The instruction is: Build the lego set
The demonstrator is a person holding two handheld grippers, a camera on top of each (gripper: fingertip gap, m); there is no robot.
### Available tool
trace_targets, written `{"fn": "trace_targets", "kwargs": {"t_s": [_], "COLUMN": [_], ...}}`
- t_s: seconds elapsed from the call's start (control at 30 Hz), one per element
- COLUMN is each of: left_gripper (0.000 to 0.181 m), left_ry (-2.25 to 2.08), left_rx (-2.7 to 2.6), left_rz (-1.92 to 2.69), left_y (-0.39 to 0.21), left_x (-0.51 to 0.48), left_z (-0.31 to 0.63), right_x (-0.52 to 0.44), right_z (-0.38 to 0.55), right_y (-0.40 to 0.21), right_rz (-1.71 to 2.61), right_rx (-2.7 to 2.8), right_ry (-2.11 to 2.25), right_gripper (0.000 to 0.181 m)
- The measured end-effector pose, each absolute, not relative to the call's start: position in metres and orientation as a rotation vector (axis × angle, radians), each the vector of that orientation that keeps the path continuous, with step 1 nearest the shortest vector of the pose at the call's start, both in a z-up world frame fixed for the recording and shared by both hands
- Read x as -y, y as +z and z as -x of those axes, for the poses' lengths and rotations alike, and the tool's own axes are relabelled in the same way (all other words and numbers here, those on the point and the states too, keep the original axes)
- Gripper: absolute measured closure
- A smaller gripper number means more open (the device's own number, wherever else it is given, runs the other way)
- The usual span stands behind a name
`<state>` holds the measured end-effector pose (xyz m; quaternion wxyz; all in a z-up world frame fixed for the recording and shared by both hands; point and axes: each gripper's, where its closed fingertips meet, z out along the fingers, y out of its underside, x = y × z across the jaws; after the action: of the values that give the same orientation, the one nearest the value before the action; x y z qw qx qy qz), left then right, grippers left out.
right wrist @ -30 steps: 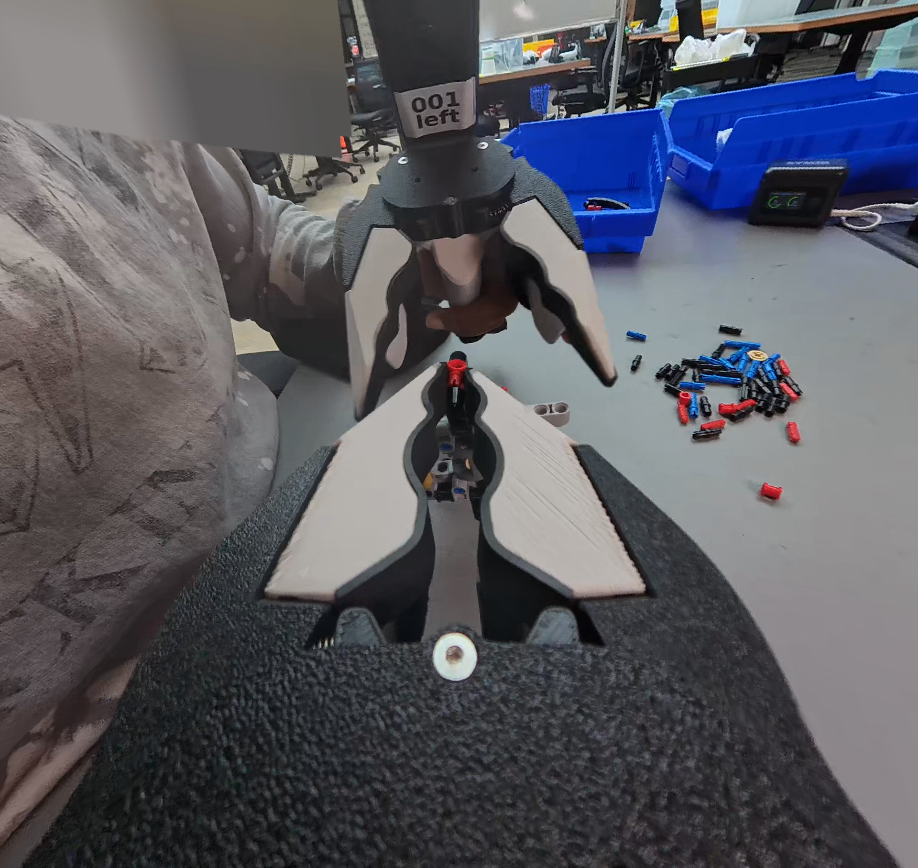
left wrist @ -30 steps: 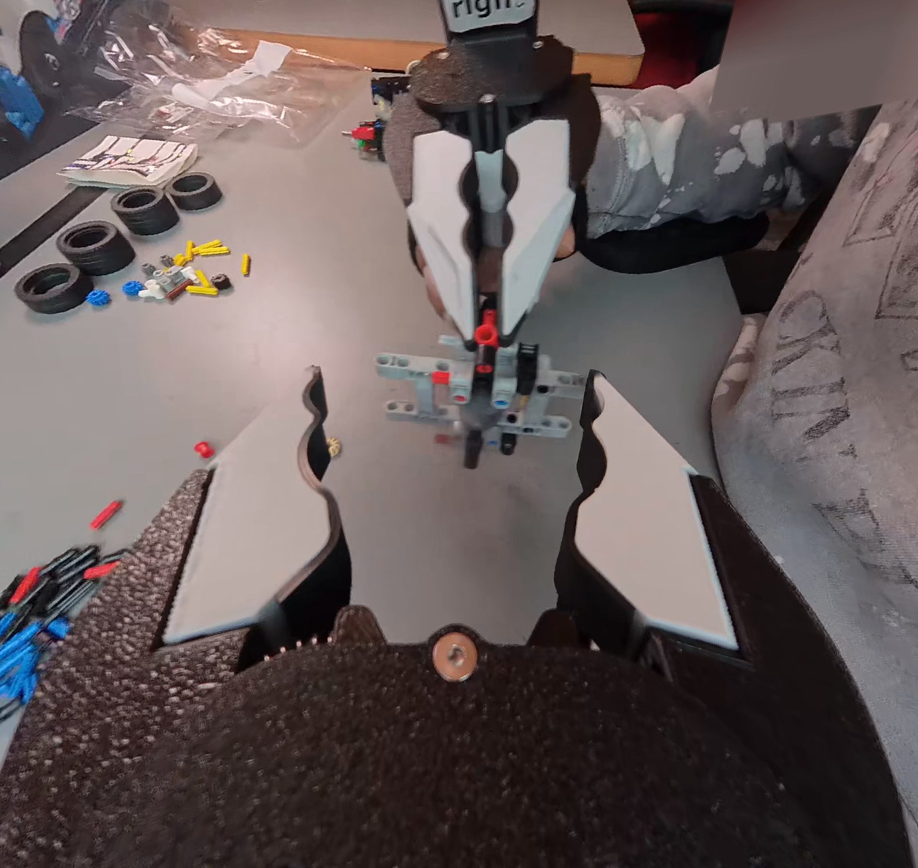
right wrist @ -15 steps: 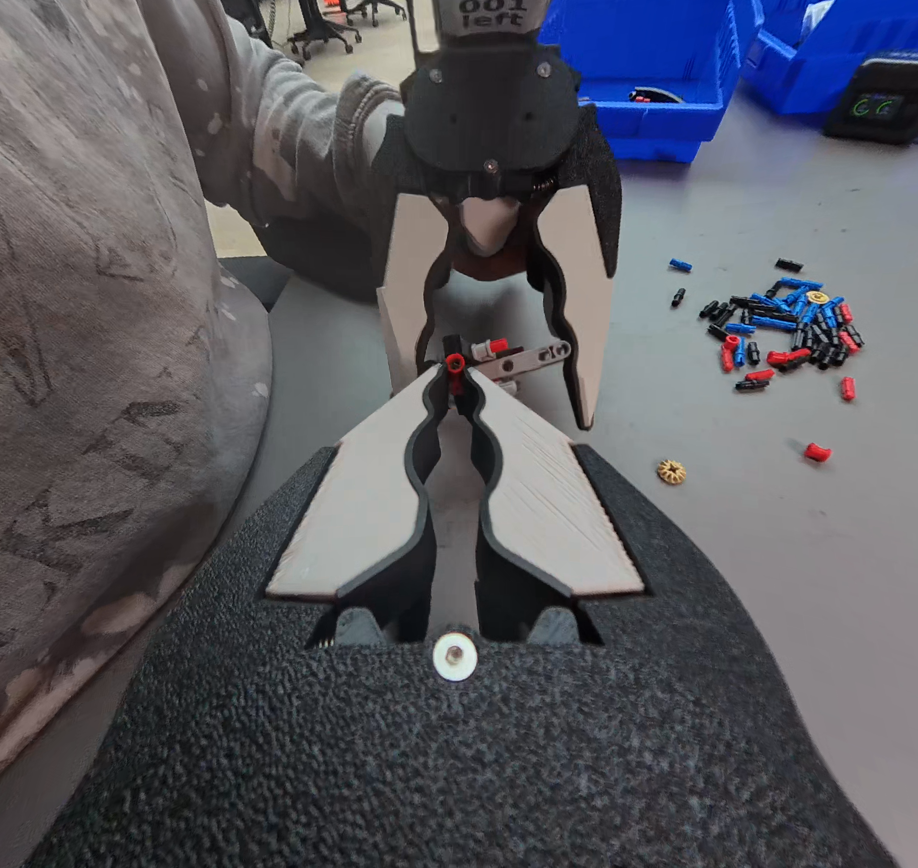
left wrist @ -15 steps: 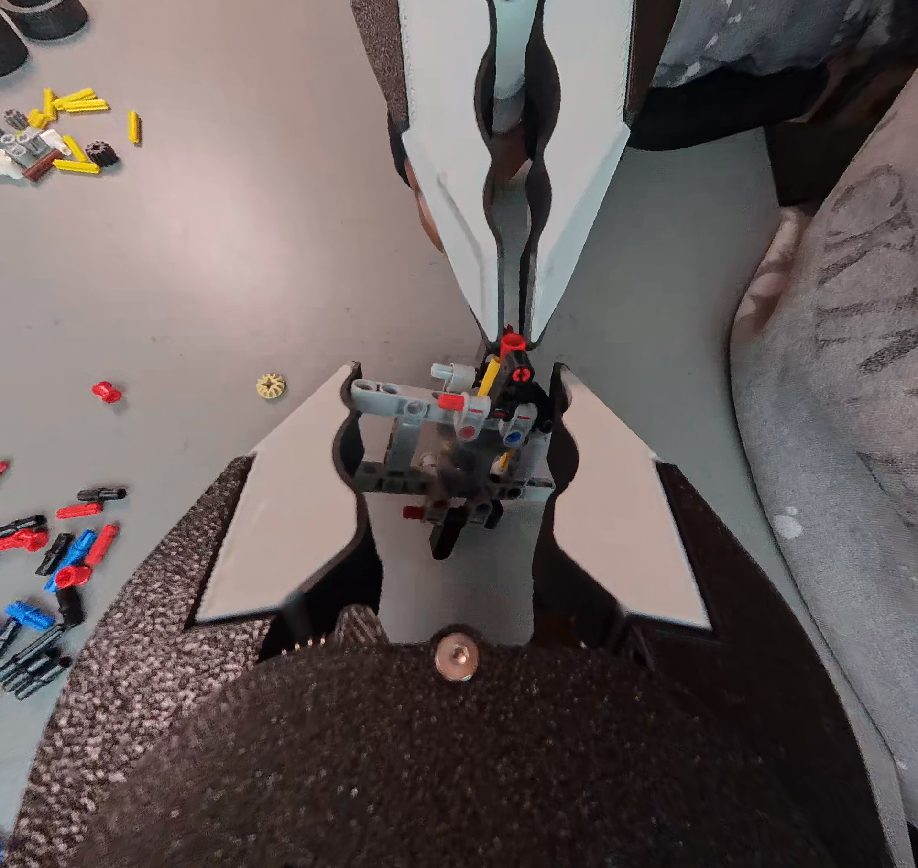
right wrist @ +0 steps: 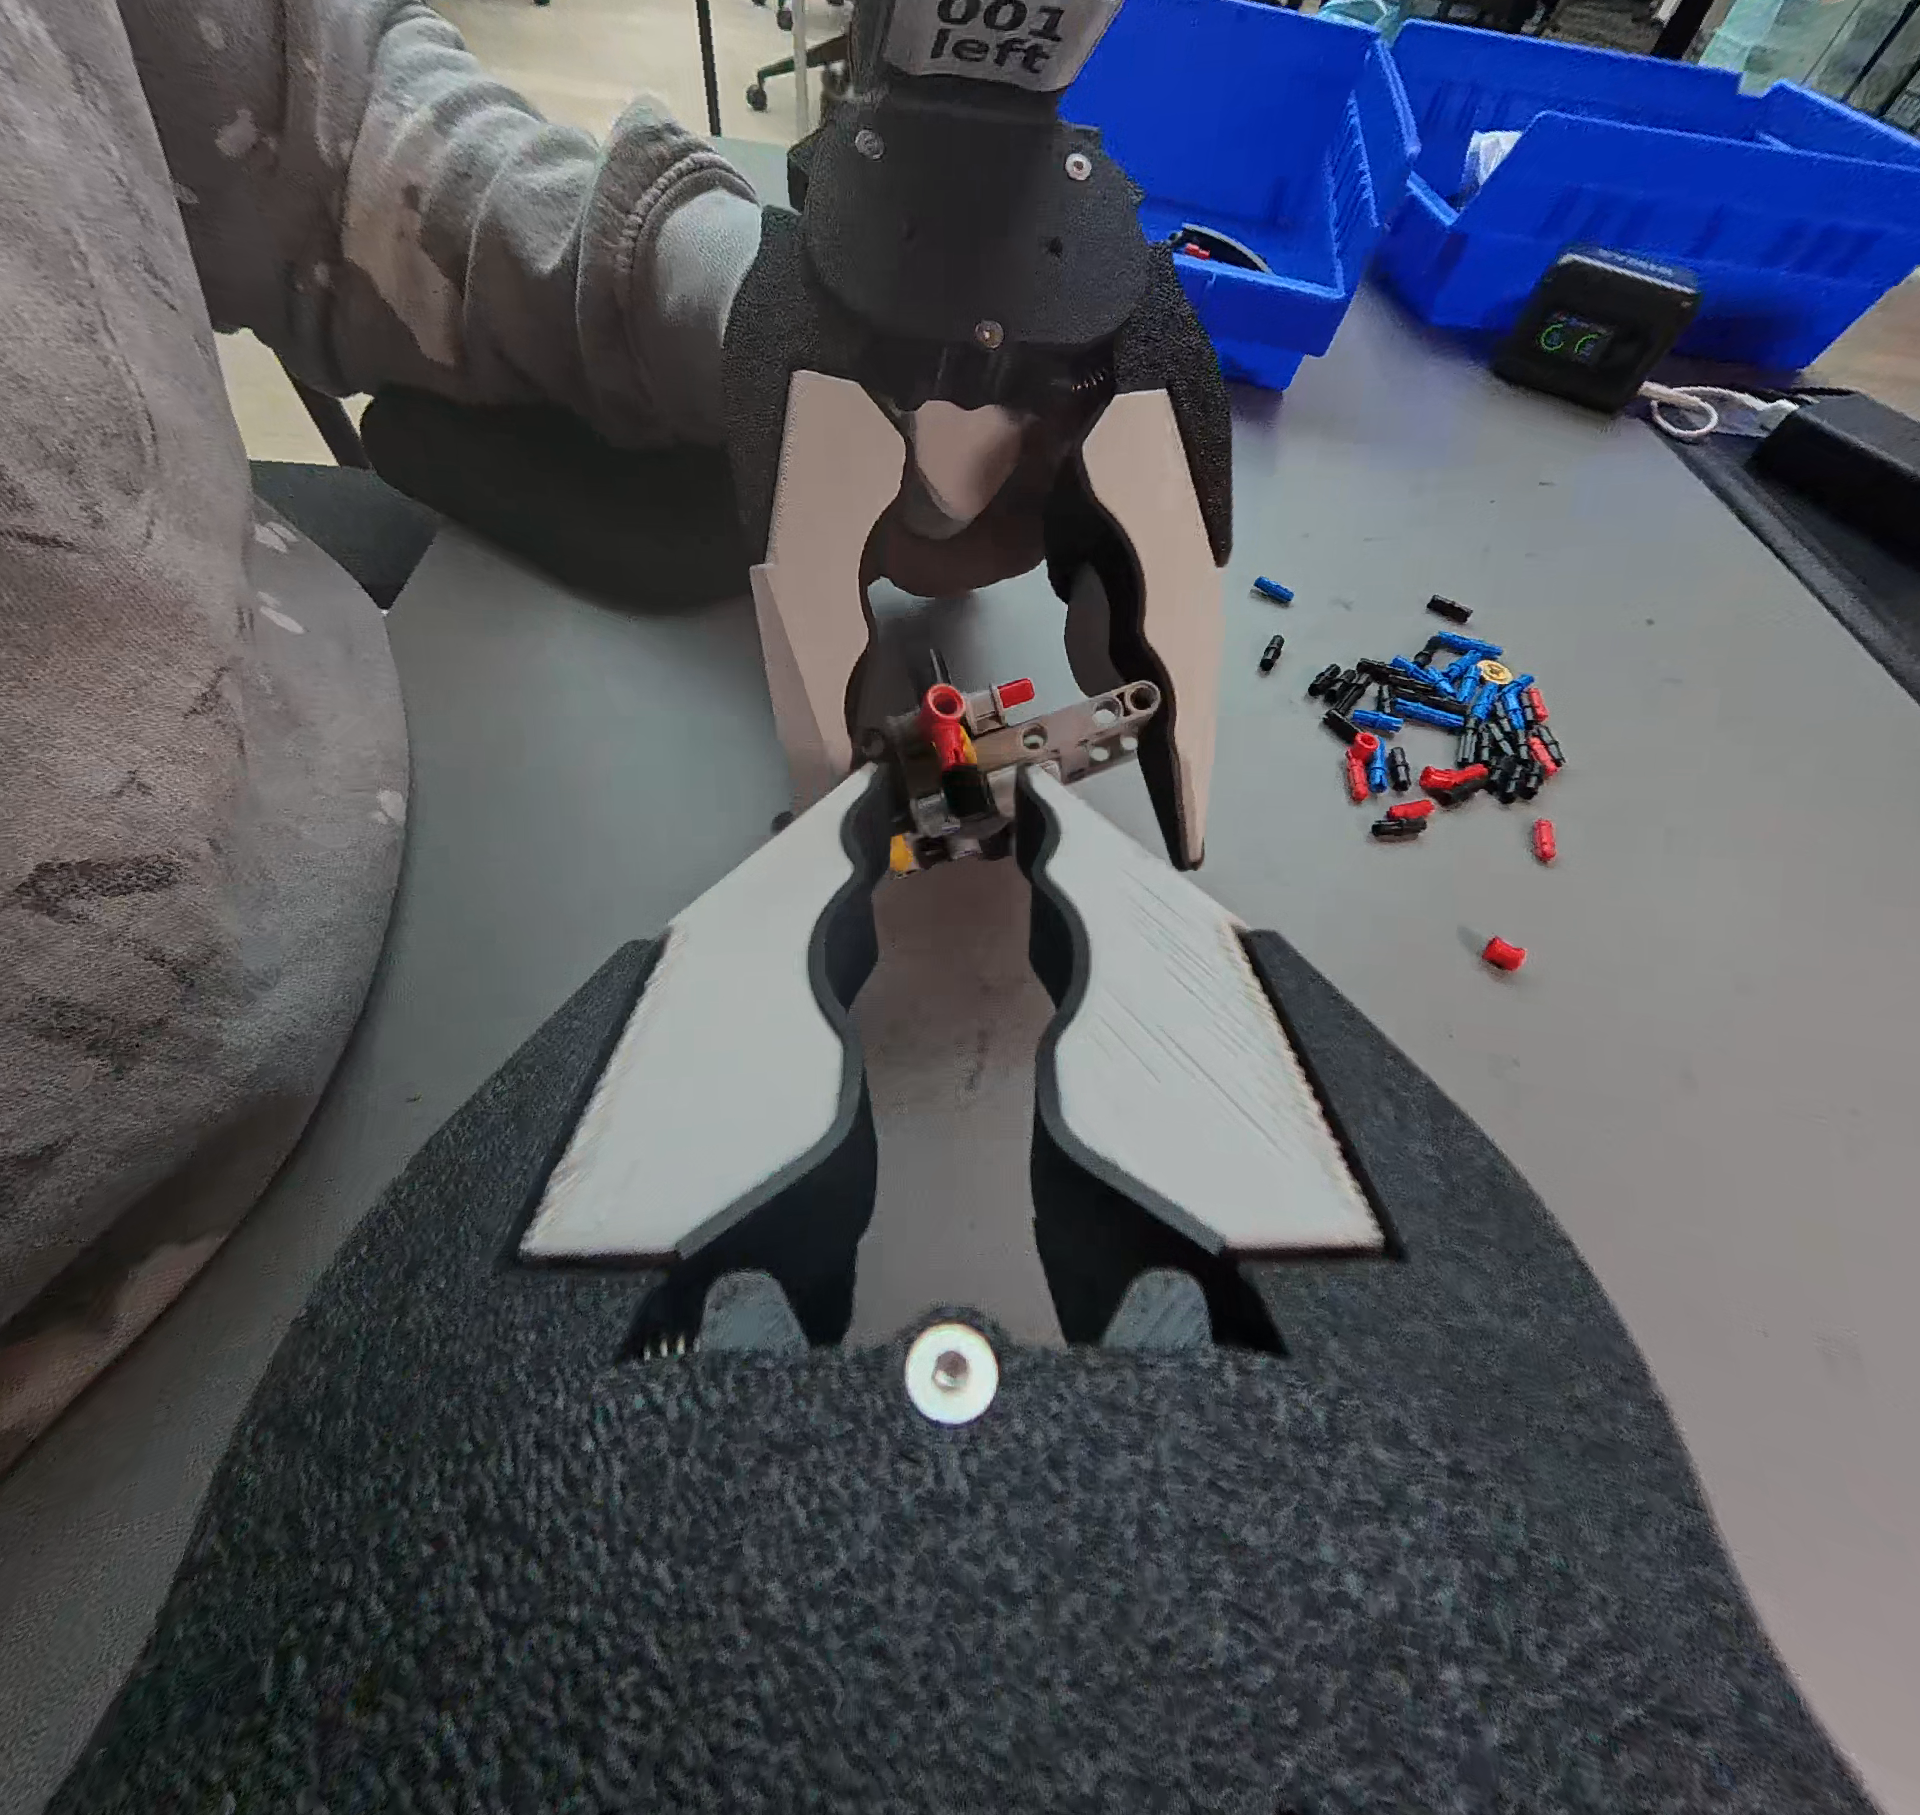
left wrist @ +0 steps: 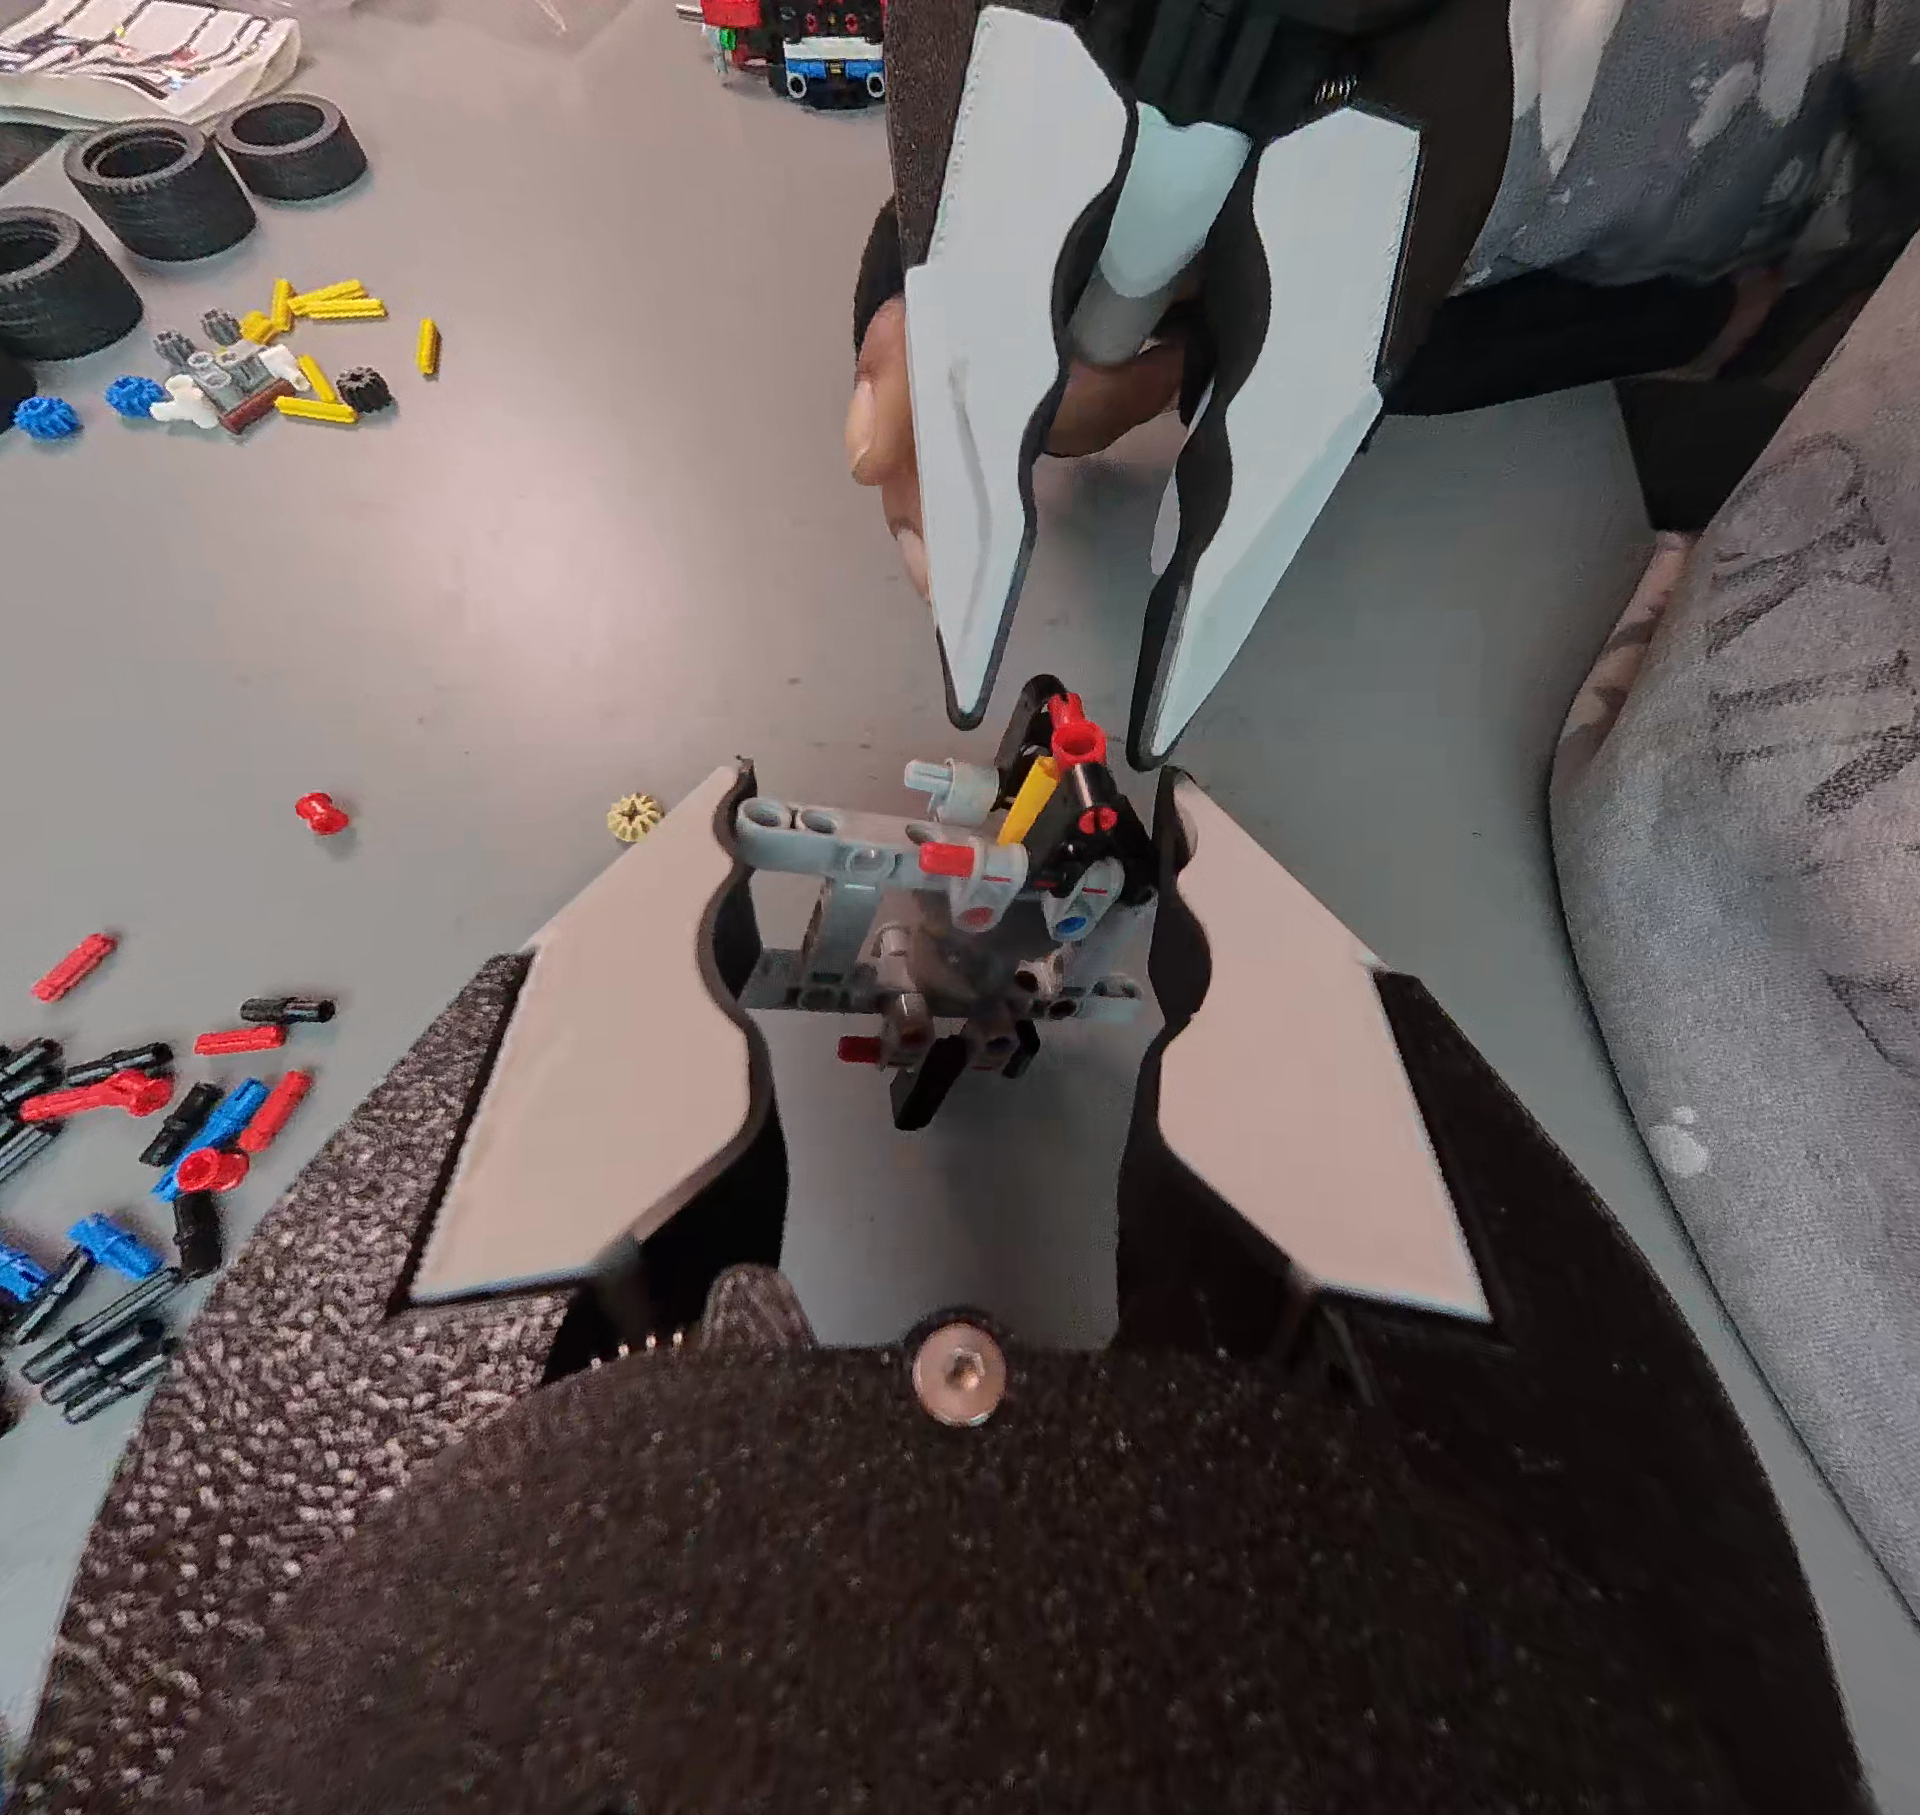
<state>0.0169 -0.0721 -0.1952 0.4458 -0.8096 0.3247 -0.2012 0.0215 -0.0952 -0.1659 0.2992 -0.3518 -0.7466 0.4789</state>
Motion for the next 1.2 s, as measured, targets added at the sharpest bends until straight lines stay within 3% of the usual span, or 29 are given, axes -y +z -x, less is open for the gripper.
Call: {"fn": "trace_targets", "kwargs": {"t_s": [0.03,0.17,0.37,0.4,0.5,0.63,1.2], "left_gripper": [0.106,0.106,0.107,0.111,0.144,0.161,0.175], "left_ry": [-0.495,-0.513,-0.551,-0.552,-0.495,-0.436,-0.599], "left_rx": [-0.817,-0.844,-0.819,-0.796,-0.841,-0.982,-0.909], "left_rz": [2.006,1.995,1.893,1.855,1.813,1.850,1.883], "left_y": [-0.196,-0.195,-0.173,-0.164,-0.156,-0.170,-0.167], "left_x": [0.072,0.074,0.079,0.080,0.085,0.093,0.092], "left_z": [-0.019,-0.029,-0.024,-0.020,-0.019,-0.026,-0.029], "right_x": [0.098,0.108,0.103,0.099,0.097,0.099,0.092], "right_z": [-0.021,-0.022,-0.026,-0.026,-0.025,-0.023,-0.026], "right_y": [-0.166,-0.165,-0.158,-0.160,-0.165,-0.166,-0.165], "right_rz": [0.924,0.856,0.888,0.907,0.937,0.935,0.851], "right_rx": [1.989,2.012,1.987,1.984,1.990,2.006,2.049], "right_ry": [1.275,1.278,1.396,1.396,1.414,1.404,1.166], "right_gripper": [0.161,0.173,0.174,0.174,0.174,0.174,0.174]}}
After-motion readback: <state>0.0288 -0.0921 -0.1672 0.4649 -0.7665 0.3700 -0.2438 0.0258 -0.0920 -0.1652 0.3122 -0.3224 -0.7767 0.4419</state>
